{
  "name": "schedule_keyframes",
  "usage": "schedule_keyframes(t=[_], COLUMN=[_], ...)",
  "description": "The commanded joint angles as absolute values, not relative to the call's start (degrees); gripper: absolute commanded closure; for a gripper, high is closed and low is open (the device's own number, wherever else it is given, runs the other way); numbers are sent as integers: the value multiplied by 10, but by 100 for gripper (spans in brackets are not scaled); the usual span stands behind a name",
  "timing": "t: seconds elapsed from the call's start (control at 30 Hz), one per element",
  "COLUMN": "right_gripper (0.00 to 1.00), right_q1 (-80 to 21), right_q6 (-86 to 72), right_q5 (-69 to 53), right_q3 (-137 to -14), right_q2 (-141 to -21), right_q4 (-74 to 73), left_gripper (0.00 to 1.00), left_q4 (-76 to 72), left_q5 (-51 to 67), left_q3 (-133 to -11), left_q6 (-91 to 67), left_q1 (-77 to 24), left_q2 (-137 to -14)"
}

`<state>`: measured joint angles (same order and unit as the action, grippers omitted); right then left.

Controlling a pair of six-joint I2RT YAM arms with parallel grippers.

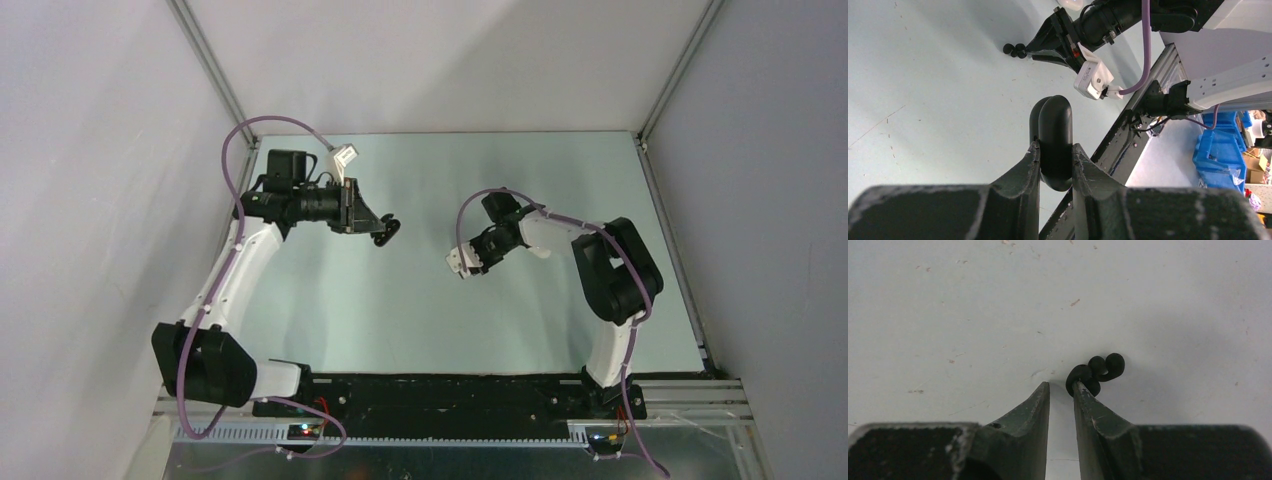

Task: Insert the wireless bluetooth earbuds into the charging case
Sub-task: Pick up the earbud from the center of the board.

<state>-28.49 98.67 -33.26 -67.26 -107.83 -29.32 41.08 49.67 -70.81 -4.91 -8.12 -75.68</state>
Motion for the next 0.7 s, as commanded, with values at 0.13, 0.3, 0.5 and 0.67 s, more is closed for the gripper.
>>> schedule_keyframes(t=[0.13,0.3,0.5,0.67], right_gripper=[70,70,70,72], right_q1=[-286,-287,-289,-292], right_q6=[994,995,993,989], right_q5=[-321,-324,-328,-338], right_q3=[-695,-695,-695,-695], right_q2=[-1102,-1100,-1100,-1095], right_q4=[-274,-263,-235,-208], left_gripper=[100,100,100,100], left_q4=[407,407,407,407], left_q5=[499,499,498,498], left_q3=[-727,-728,-725,-724], left_q6=[-39,-39,-36,-36], left_q1=[-74,-74,-74,-74], left_q2=[-759,-760,-760,-760])
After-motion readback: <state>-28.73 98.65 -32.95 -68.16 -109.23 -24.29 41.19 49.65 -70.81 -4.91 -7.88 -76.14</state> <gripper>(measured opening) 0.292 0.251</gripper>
